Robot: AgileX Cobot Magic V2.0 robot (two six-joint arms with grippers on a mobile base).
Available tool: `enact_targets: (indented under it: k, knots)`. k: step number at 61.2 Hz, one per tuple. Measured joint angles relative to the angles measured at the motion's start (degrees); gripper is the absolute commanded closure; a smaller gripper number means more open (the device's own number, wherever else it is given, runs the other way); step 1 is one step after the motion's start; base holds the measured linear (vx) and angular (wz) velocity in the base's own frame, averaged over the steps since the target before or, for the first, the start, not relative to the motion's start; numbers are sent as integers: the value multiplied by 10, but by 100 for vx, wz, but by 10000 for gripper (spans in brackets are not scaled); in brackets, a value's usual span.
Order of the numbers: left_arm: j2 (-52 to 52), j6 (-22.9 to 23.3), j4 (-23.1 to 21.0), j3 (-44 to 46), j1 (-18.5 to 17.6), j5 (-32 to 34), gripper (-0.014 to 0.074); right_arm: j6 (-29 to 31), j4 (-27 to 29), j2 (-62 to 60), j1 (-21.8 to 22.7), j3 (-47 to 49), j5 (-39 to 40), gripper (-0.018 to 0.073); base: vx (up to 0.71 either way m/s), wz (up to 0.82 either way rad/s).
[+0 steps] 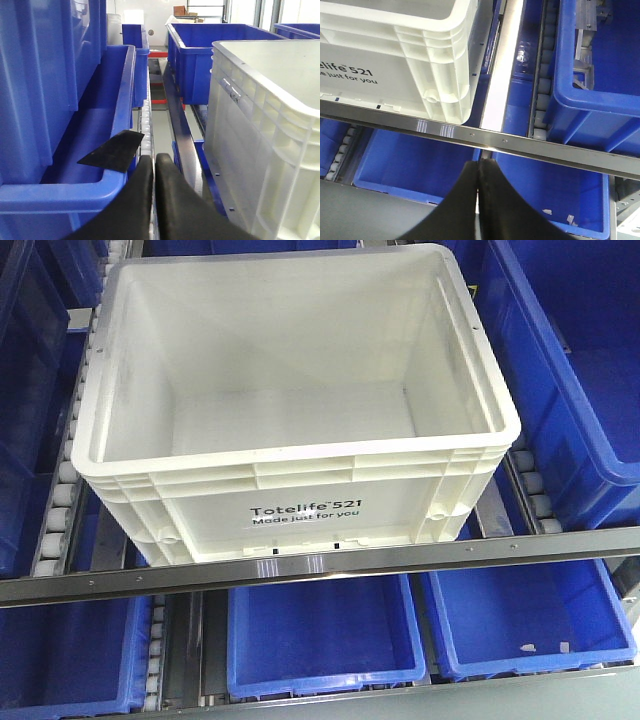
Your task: Move bin from left to right shelf
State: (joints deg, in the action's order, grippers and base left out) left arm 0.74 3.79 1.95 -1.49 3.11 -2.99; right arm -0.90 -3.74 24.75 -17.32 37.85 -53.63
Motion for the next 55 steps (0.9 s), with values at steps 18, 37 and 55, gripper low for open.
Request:
enact_targets:
  k: [18, 37, 55]
  knots:
    - [0, 0, 0, 0, 0, 0, 604, 0, 0, -1, 0, 0, 0, 566, 0, 0]
    - [0, 0, 0, 0, 0, 0, 604, 4, -23, -116, 134, -142, 174, 566, 0, 0]
    - [0, 0, 0, 0, 0, 0, 604, 2, -1, -231, 200, -345, 427, 566, 0, 0]
